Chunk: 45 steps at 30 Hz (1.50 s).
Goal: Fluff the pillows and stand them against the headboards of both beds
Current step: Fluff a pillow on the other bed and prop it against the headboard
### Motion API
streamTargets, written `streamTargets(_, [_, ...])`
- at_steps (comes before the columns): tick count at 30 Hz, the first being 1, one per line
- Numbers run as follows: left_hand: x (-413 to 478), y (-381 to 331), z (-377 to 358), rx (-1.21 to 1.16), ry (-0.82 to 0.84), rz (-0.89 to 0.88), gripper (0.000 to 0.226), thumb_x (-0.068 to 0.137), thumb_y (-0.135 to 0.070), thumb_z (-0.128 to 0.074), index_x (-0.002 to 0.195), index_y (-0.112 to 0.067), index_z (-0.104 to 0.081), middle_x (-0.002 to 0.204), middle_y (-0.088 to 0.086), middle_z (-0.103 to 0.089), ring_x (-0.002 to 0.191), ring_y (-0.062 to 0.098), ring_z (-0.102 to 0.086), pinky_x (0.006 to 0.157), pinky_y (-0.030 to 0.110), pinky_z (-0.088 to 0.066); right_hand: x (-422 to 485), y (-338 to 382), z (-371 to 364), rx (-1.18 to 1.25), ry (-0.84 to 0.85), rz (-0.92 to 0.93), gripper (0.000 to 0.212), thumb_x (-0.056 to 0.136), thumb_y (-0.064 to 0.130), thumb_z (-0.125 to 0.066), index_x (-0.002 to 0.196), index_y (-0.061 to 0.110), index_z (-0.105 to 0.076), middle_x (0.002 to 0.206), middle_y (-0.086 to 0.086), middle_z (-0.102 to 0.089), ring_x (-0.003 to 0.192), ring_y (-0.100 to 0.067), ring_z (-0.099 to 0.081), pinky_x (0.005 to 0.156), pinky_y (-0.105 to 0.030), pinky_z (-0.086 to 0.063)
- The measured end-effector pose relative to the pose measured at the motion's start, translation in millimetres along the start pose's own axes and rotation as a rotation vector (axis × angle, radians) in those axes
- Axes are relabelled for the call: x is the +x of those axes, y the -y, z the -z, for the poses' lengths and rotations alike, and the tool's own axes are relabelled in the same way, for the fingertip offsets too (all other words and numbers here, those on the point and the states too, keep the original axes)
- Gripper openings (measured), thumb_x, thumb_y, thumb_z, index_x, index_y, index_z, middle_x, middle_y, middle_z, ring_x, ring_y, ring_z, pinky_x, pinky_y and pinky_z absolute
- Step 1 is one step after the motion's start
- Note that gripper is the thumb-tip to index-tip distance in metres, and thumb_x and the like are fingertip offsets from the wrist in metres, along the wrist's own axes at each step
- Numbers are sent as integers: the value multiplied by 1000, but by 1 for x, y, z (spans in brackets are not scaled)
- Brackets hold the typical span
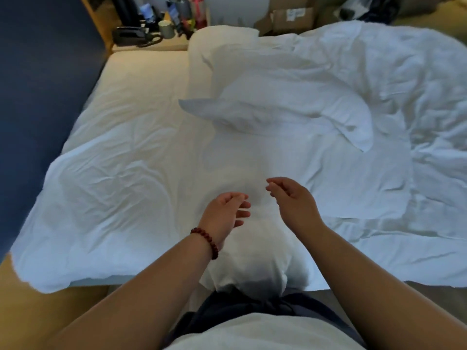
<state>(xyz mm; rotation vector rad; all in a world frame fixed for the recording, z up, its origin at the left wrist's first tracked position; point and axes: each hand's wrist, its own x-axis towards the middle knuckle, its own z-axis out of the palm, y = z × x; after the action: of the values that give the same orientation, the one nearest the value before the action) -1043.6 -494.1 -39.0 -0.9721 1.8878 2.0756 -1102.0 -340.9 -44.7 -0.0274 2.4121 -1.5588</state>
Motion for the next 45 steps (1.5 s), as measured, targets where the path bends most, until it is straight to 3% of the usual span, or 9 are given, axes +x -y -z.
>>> streamTargets(9, [50,-95,-63,-130,49,-143,18,98,-24,-54,97,-18,-70,81,-5,-74,73,10,-70,65,26,-52,80,41,59,85,-107,158,20,95,37,-54,111,36,-66,103,26,-64,92,18,-53,70,3,-36])
streamTargets(15, [87,-164,-109,-232,-58,-280,13,97,-17,-56,92,-16,-68,77,-2,-72,73,12,-68,60,23,-52,172,61,108,132,-87,247,23,95,34,-56,115,34,-66,114,16,-63,95,15,-54,74,-2,-38])
streamTargets(19, [126,-217,-123,-284,-169,-409,11,97,-10,-55,94,-14,-65,86,3,-71,83,15,-70,72,24,-55,244,75,133,98,-32,302,25,95,36,-56,119,34,-63,119,13,-61,101,0,-57,77,-11,-39])
streamTargets(24, [191,-262,-118,42,-388,-507,10,96,-19,-57,104,-22,-62,107,1,-67,103,16,-65,93,30,-52,337,82,142,-4,18,279,33,94,42,-56,125,32,-59,126,6,-58,103,-12,-56,82,-25,-40])
streamTargets(28, [244,-284,-109,338,-515,-523,21,95,-33,-56,116,-36,-53,110,-15,-61,93,-2,-59,63,7,-45,406,75,136,-137,72,189,41,93,47,-56,130,31,-55,130,-4,-54,104,-20,-58,87,-32,-47])
streamTargets(38, [392,-302,-64,762,-426,-130,97,79,-64,-65,153,-24,-17,154,6,-34,134,29,-43,103,41,-40,519,53,110,-308,34,-76,73,82,70,-53,141,28,-42,140,-10,-47,127,-35,-45,106,-51,-38])
streamTargets(41, [421,-297,-56,677,-415,-10,110,70,-76,-63,153,-20,-17,148,5,-42,123,28,-51,85,36,-43,534,40,98,-308,12,-178,89,75,79,-52,146,30,-33,144,-11,-41,130,-37,-41,107,-52,-36])
streamTargets(43, [435,-295,-49,605,-440,47,113,67,-80,-62,150,-14,-23,120,1,-58,92,19,-57,70,30,-40,543,31,93,-277,15,-254,100,69,84,-51,150,30,-25,147,-12,-38,132,-37,-41,108,-52,-35])
streamTargets(45, [446,-293,-40,541,-453,138,119,63,-84,-60,150,-10,-27,108,-1,-60,88,17,-57,71,30,-41,553,21,90,-216,25,-343,110,65,85,-54,152,29,-18,148,-13,-38,132,-37,-42,107,-49,-36])
